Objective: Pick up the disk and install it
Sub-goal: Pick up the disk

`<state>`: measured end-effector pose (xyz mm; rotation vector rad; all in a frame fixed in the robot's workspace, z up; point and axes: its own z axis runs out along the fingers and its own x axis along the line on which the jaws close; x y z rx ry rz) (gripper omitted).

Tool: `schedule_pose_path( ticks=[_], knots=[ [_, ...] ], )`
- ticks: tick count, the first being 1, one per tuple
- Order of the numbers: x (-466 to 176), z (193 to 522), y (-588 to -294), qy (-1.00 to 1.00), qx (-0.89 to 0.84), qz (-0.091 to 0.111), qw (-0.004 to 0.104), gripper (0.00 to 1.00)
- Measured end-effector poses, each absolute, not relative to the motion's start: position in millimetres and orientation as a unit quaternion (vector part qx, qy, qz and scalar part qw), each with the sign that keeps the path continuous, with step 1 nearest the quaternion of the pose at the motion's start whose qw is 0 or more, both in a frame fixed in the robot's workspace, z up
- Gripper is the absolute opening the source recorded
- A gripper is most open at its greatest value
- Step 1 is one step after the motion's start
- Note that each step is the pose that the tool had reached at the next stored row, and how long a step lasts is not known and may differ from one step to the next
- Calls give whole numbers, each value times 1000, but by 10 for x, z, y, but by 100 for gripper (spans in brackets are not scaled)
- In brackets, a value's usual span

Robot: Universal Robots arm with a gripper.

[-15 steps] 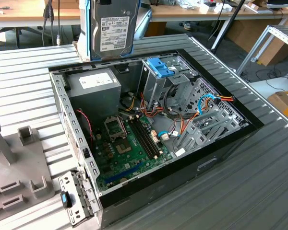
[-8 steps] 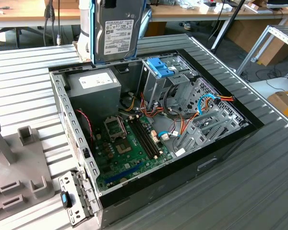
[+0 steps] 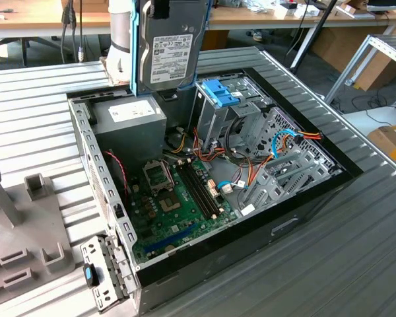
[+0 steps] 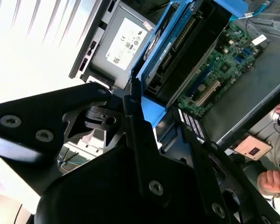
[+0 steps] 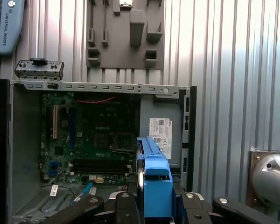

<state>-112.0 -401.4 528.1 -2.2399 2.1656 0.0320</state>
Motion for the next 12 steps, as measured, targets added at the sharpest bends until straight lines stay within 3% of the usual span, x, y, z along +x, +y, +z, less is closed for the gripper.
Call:
schedule_pose_path(
  ticks=[12],
  knots=[
    [-1070, 5281, -4161, 695, -719, 10, 13, 37]
  ],
)
